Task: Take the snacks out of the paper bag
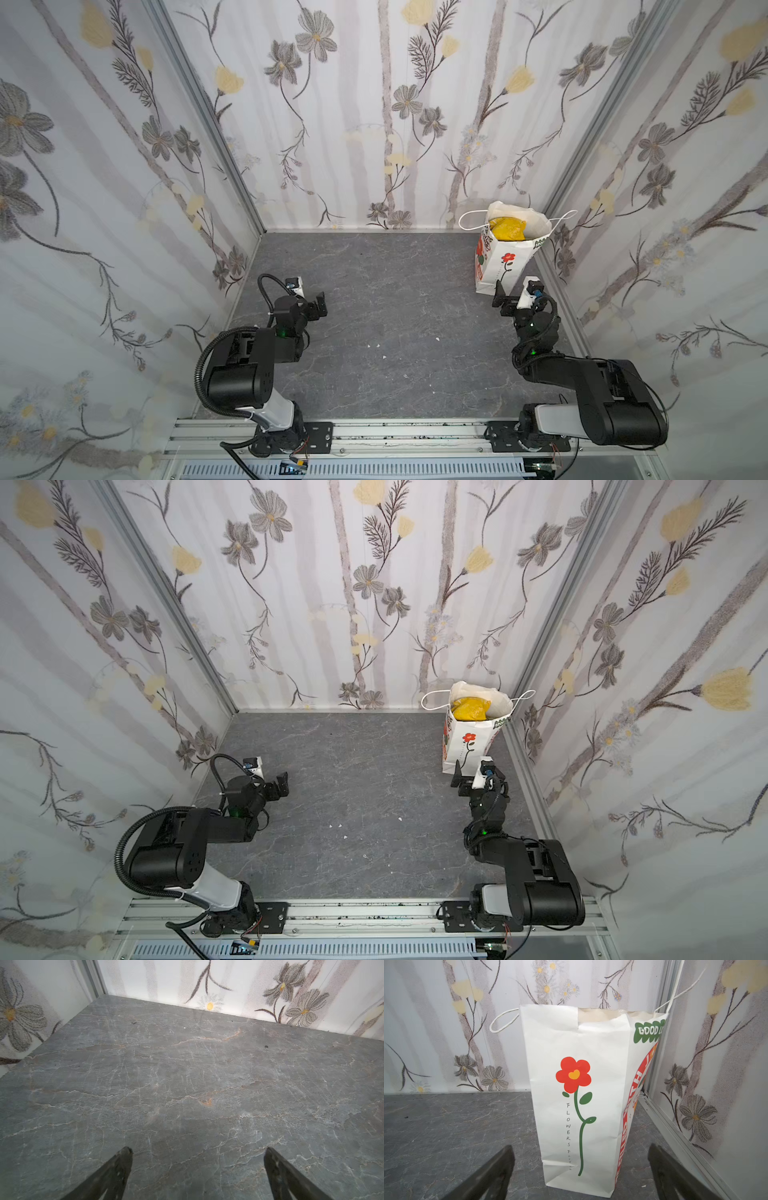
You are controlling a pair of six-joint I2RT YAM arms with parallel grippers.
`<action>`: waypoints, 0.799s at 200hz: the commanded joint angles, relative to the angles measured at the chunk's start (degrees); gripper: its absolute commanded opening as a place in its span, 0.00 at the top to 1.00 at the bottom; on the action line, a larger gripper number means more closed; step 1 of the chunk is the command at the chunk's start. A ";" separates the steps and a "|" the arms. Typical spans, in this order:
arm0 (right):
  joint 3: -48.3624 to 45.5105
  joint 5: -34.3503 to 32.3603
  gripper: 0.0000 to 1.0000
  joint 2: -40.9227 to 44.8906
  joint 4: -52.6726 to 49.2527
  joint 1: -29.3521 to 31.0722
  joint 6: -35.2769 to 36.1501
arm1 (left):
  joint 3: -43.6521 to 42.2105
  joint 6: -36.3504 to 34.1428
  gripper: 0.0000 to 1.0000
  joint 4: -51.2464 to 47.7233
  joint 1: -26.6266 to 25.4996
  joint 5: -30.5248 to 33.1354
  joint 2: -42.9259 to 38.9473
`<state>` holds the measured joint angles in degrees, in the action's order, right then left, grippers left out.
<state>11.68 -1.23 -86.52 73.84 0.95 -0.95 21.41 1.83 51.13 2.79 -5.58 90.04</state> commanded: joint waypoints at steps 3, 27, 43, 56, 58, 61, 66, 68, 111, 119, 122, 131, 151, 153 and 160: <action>0.09 0.53 0.00 0.11 0.62 -0.03 0.95 | 0.32 0.00 0.00 2.41 0.03 0.16 -0.03; 0.24 0.53 0.00 0.12 0.60 -0.05 0.95 | 0.30 0.01 0.00 2.40 -0.02 0.06 0.03; 0.14 0.51 0.00 0.12 0.62 0.01 0.95 | 0.28 0.02 0.00 2.48 0.03 0.13 -0.04; 0.15 0.53 0.00 0.12 0.60 -0.03 0.95 | 0.21 0.02 0.00 2.47 -0.02 0.05 0.00; 0.15 0.53 0.00 0.08 0.64 -0.06 0.95 | 0.21 0.02 0.00 2.61 0.01 0.09 0.04; 0.15 0.53 0.00 0.07 0.61 -0.04 0.95 | 0.30 -0.05 0.00 2.50 0.02 0.06 0.05; 0.10 0.49 0.00 0.12 0.62 -0.06 0.95 | 0.25 0.02 0.00 2.63 0.02 0.05 0.04; 0.10 0.48 0.00 0.12 0.65 -0.07 0.95 | 0.24 0.02 0.00 2.52 0.03 0.11 -0.02; 0.10 0.49 0.00 0.21 0.60 -0.01 0.94 | 0.10 -0.19 0.00 2.88 0.00 -0.05 -0.04; 0.01 0.48 0.00 0.20 0.72 -0.07 0.89 | -0.13 -0.30 0.00 3.26 -0.06 -0.35 -0.04; 0.01 0.50 0.00 0.28 0.80 -0.07 0.83 | -0.41 -0.29 0.00 3.76 -0.07 -0.32 -0.15; 0.20 0.60 0.00 1.01 -0.02 0.00 0.77 | -1.51 -0.36 0.00 5.66 -0.16 0.20 -0.78; 2.36 -0.40 0.00 7.95 -10.94 0.19 0.43 | -4.62 0.41 0.00 5.78 -0.63 3.80 -7.24; 2.90 -0.56 0.00 8.85 -12.83 0.28 0.07 | -4.88 0.51 0.00 5.44 -0.71 4.24 -8.12; 5.09 -1.59 0.00 12.12 -20.08 0.29 -1.44 | -5.93 0.43 0.00 4.80 -1.12 5.59 -11.42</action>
<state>12.49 -1.28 -81.03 68.40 0.97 -0.99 17.72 1.78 52.86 2.31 -4.40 85.60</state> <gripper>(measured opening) 0.996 0.997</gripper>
